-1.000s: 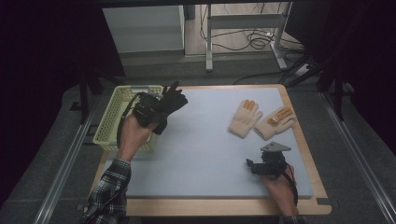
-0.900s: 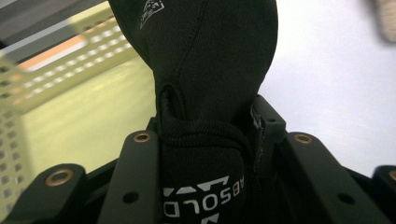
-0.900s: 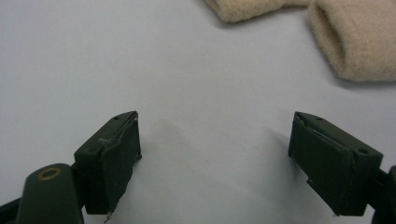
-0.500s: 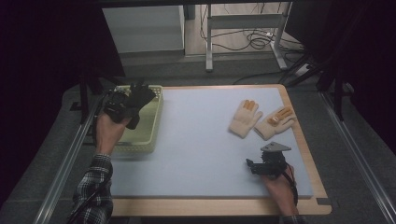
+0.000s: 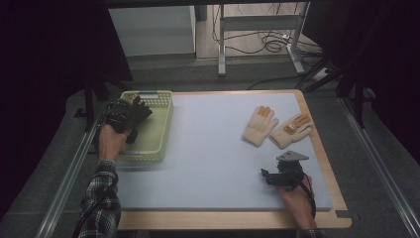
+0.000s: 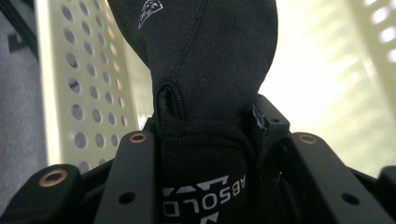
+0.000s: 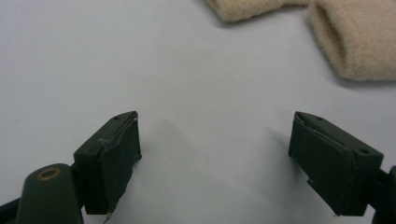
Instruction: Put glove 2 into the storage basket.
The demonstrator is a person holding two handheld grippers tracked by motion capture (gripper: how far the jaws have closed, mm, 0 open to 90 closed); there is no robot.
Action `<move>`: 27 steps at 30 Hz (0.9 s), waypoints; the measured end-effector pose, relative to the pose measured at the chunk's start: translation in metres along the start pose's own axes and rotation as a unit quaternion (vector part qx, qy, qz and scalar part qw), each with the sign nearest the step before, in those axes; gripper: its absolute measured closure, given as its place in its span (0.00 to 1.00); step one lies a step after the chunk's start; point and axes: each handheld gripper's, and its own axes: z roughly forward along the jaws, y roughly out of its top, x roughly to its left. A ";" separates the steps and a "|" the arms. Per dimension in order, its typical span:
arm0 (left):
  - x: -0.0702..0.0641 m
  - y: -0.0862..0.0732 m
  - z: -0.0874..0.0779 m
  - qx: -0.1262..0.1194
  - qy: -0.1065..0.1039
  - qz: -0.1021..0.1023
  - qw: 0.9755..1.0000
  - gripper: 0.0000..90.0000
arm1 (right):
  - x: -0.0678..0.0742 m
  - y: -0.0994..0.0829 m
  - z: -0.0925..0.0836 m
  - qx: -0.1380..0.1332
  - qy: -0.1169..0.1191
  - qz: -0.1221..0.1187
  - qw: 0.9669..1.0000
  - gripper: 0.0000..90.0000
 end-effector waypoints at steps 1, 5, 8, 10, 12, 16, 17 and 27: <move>0.000 0.001 0.004 0.008 0.004 -0.001 1.000 0.67 | 0.000 0.000 0.000 0.000 0.001 0.001 1.000 0.18; 0.002 0.004 0.015 0.030 0.013 -0.004 0.999 0.65 | 0.000 0.000 0.000 0.000 0.001 0.001 1.000 0.18; 0.001 0.006 0.023 0.047 0.019 -0.003 0.999 0.62 | 0.000 0.000 0.000 0.000 0.001 0.001 1.000 0.18; 0.001 0.005 0.030 0.064 0.028 0.003 0.998 0.54 | 0.000 0.000 0.000 0.000 0.001 0.001 1.000 0.18; 0.002 0.006 0.035 0.082 0.034 0.001 0.996 0.40 | 0.000 0.000 0.000 0.000 0.001 0.001 1.000 0.18; 0.003 0.007 0.035 0.094 0.021 -0.002 0.995 0.15 | 0.000 0.000 0.000 0.000 0.001 0.001 1.000 0.18; 0.003 0.007 0.033 0.094 0.017 0.003 0.995 0.08 | 0.000 0.000 0.000 0.000 0.001 0.001 1.000 0.18; 0.004 0.002 -0.006 -0.004 -0.054 0.007 0.999 0.01 | 0.000 0.000 0.000 0.000 0.001 0.001 1.000 0.18</move>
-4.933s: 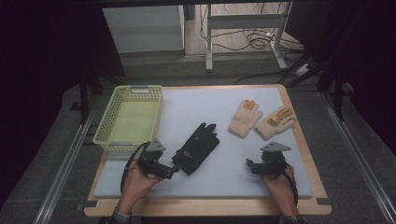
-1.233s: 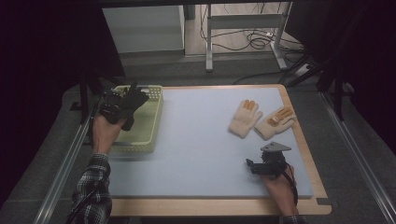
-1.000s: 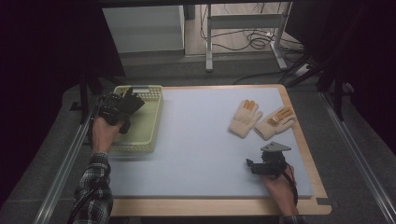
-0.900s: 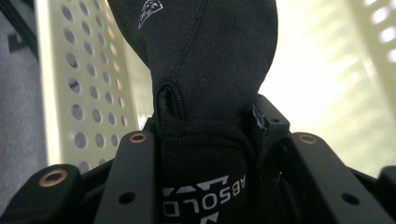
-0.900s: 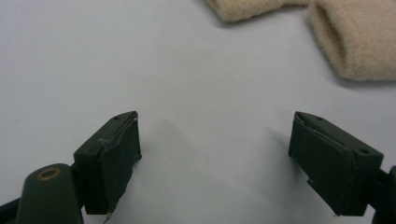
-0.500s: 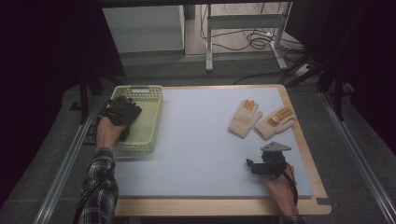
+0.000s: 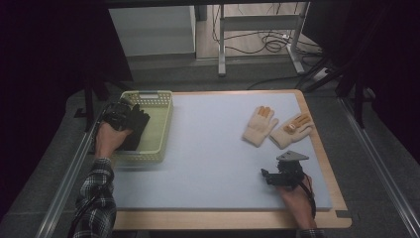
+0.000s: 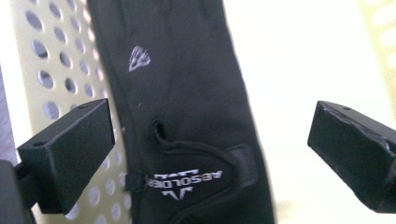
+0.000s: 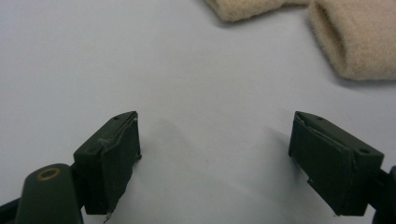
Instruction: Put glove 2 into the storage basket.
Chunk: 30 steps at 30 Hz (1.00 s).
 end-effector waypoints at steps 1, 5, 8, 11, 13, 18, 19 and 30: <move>-0.001 -0.001 -0.003 -0.014 -0.006 0.004 1.000 0.01 | 0.000 0.000 0.000 0.000 0.000 0.000 1.000 0.18; -0.010 -0.006 -0.009 -0.044 -0.016 0.026 0.999 0.01 | 0.000 0.000 0.000 0.000 0.000 0.000 1.000 0.18; -0.020 -0.009 -0.013 -0.055 -0.014 0.052 0.997 0.01 | 0.000 0.000 0.000 0.000 0.000 0.000 1.000 0.18; -0.030 -0.011 -0.019 -0.074 -0.024 0.069 0.995 0.00 | 0.000 0.000 0.000 0.000 0.000 0.000 1.000 0.18; -0.037 -0.012 -0.024 -0.086 -0.026 0.082 0.993 0.00 | 0.000 0.000 0.000 0.000 0.000 0.000 1.000 0.18; -0.052 -0.014 -0.036 -0.113 -0.033 0.104 0.988 0.01 | 0.000 0.000 0.000 0.000 -0.001 -0.001 1.000 0.18; -0.056 -0.015 -0.039 -0.119 -0.043 0.106 0.986 0.01 | 0.000 0.000 0.000 0.000 -0.001 -0.001 1.000 0.18; -0.110 -0.026 -0.057 -0.166 -0.100 0.153 0.969 0.01 | 0.000 0.000 0.000 0.001 -0.001 -0.001 1.000 0.18</move>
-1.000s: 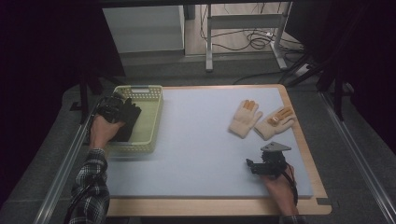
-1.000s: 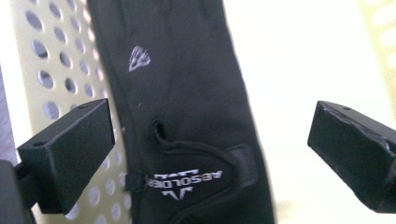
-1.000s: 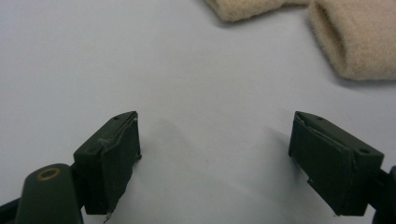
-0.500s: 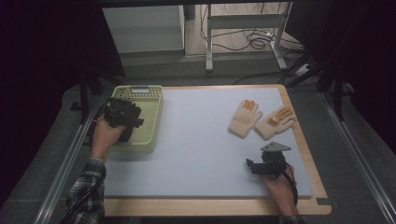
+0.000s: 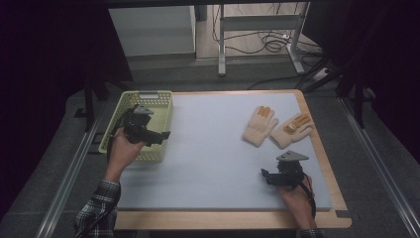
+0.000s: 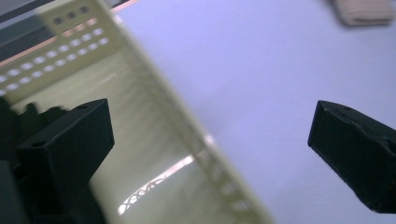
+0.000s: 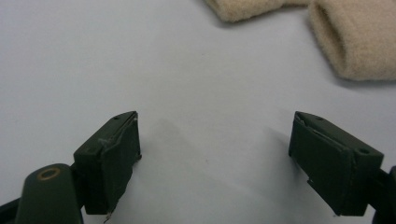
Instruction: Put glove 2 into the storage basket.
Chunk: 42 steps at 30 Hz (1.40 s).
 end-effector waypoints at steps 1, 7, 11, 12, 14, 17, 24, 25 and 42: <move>-0.006 0.000 0.001 -0.002 -0.005 0.006 1.000 0.01 | 0.000 0.000 0.000 0.000 0.000 0.000 1.000 0.18; -0.040 -0.002 0.006 -0.020 -0.032 0.040 0.998 0.01 | 0.000 0.000 0.000 0.000 0.000 0.000 1.000 0.18; -0.061 -0.009 0.013 -0.026 -0.043 0.056 0.997 0.01 | 0.000 0.000 0.000 0.000 0.000 0.000 1.000 0.18; -0.067 -0.012 0.016 -0.029 -0.045 0.061 0.997 0.01 | 0.000 0.000 0.000 0.000 0.000 0.000 1.000 0.18; -0.076 -0.017 0.021 -0.031 -0.051 0.064 0.996 0.01 | 0.000 0.000 0.000 0.000 0.000 0.000 1.000 0.18; -0.090 -0.026 0.030 -0.028 -0.053 0.079 0.995 0.01 | 0.000 0.000 0.000 0.000 0.000 0.000 1.000 0.18; -0.111 -0.047 0.047 -0.026 -0.079 0.080 0.993 0.01 | 0.000 0.000 0.000 0.000 -0.001 -0.001 1.000 0.18; -0.112 -0.049 0.049 -0.026 -0.081 0.080 0.993 0.01 | 0.000 0.000 0.000 0.000 0.000 -0.001 1.000 0.18; -0.103 -0.096 0.063 0.019 -0.072 0.050 0.996 0.02 | 0.000 0.000 0.000 0.000 0.002 0.001 1.000 0.18</move>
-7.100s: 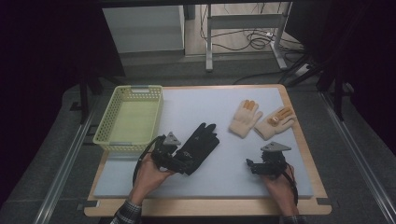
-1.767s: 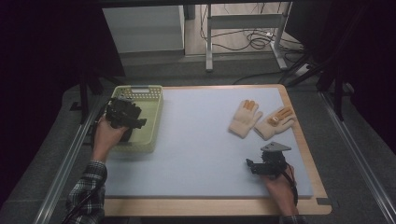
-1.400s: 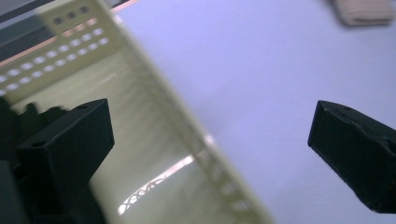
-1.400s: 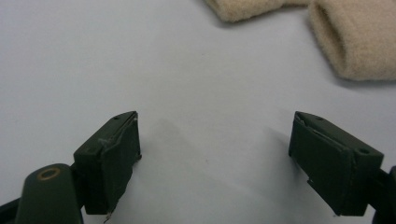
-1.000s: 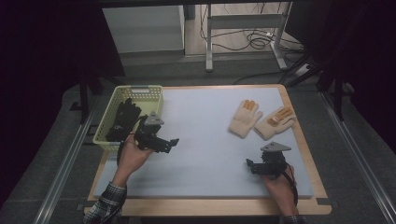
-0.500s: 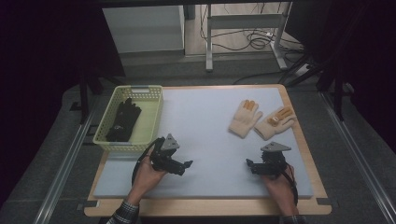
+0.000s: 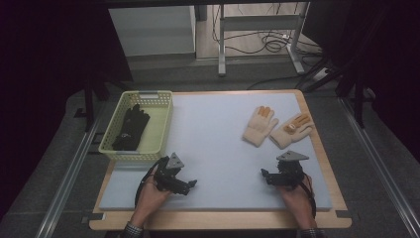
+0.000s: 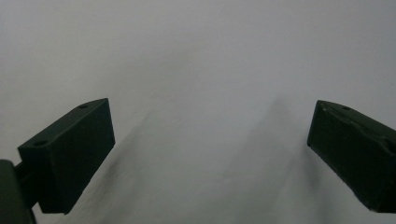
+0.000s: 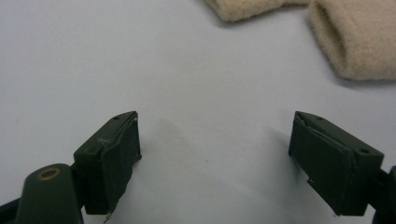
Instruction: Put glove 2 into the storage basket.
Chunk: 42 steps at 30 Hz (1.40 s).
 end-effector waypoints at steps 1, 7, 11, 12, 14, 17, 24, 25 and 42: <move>0.001 -0.003 0.002 0.005 0.001 -0.001 1.000 0.02 | 0.000 0.000 0.000 0.000 0.000 0.000 1.000 0.18; 0.002 -0.005 0.004 0.007 -0.004 -0.006 1.000 0.01 | 0.000 0.000 0.000 0.000 0.001 0.000 1.000 0.18; 0.003 -0.006 0.004 0.005 -0.008 -0.006 1.000 0.00 | 0.000 0.000 0.000 0.000 0.001 0.000 1.000 0.18; 0.003 -0.006 0.004 0.005 -0.007 -0.005 1.000 0.00 | 0.000 0.000 0.000 0.000 0.001 0.000 1.000 0.18; 0.002 -0.006 0.004 0.005 -0.006 -0.004 1.000 0.00 | 0.000 0.000 0.000 0.000 0.001 0.000 1.000 0.18; 0.002 -0.005 0.004 0.006 -0.006 -0.004 1.000 0.00 | 0.000 0.000 0.000 0.000 0.001 0.000 1.000 0.18; 0.002 -0.005 0.004 0.006 -0.006 -0.004 1.000 0.00 | 0.000 0.000 0.000 0.000 0.001 0.000 1.000 0.18; 0.002 -0.005 0.004 0.006 -0.006 -0.004 1.000 0.00 | 0.000 0.000 0.000 0.001 0.001 0.000 1.000 0.18; 0.003 -0.006 0.004 0.005 -0.006 -0.005 1.000 0.00 | -0.023 0.045 0.003 -0.032 0.025 0.009 0.999 0.32</move>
